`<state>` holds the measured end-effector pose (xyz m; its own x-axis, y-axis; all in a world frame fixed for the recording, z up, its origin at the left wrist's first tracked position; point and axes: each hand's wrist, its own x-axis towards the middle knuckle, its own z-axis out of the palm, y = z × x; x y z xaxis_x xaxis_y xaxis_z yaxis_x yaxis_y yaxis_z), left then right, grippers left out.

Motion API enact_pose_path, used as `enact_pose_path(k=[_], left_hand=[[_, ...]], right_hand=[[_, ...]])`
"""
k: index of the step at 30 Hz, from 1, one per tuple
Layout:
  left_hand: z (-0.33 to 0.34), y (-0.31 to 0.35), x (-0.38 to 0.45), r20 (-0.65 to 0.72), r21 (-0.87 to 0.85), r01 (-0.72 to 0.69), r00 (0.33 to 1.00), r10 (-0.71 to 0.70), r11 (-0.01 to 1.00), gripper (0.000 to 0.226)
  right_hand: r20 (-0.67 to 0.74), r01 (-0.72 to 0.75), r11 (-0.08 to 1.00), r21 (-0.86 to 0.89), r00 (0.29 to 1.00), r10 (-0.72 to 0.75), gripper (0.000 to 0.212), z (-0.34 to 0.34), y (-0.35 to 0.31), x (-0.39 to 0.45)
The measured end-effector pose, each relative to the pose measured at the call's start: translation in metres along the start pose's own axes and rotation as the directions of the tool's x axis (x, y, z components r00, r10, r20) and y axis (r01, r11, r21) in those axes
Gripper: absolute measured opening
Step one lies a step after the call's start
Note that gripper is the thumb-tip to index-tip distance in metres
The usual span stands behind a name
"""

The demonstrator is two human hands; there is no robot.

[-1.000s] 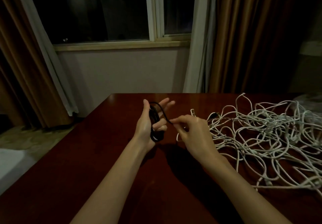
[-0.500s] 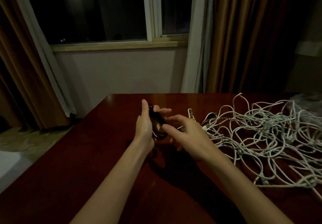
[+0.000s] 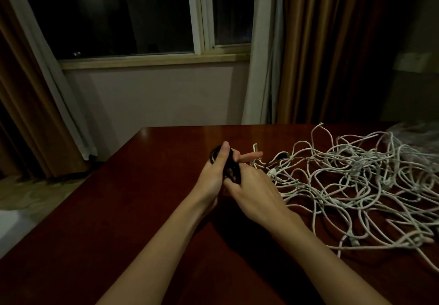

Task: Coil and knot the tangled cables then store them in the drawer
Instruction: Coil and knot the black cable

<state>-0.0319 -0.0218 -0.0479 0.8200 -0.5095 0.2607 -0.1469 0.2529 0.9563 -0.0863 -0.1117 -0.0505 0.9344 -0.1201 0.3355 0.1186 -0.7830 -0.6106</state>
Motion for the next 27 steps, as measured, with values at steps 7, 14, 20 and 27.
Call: enact_pose_path(k=[7,14,20,27], left_hand=[[-0.032,0.013,0.003,-0.073,0.434,-0.123,0.983,0.171,0.892,0.021],[-0.037,-0.001,0.002,-0.072,0.833,-0.002,0.991,0.111,0.553,0.061],[-0.050,0.010,0.006,-0.271,0.515,-0.030,0.942,0.196,0.857,0.056],[-0.036,0.009,0.007,-0.427,0.377,-0.071,0.871,0.242,0.923,0.050]], right_hand=[[0.144,0.111,0.952,-0.287,0.987,-0.072,0.027,-0.003,0.000,-0.002],[0.337,0.093,0.994,0.055,0.935,-0.106,0.032,-0.017,0.005,0.001],[0.036,0.055,0.809,0.585,0.995,-0.093,0.019,-0.042,0.018,0.009],[-0.010,0.118,0.986,0.120,0.993,-0.118,0.025,0.010,0.002,-0.003]])
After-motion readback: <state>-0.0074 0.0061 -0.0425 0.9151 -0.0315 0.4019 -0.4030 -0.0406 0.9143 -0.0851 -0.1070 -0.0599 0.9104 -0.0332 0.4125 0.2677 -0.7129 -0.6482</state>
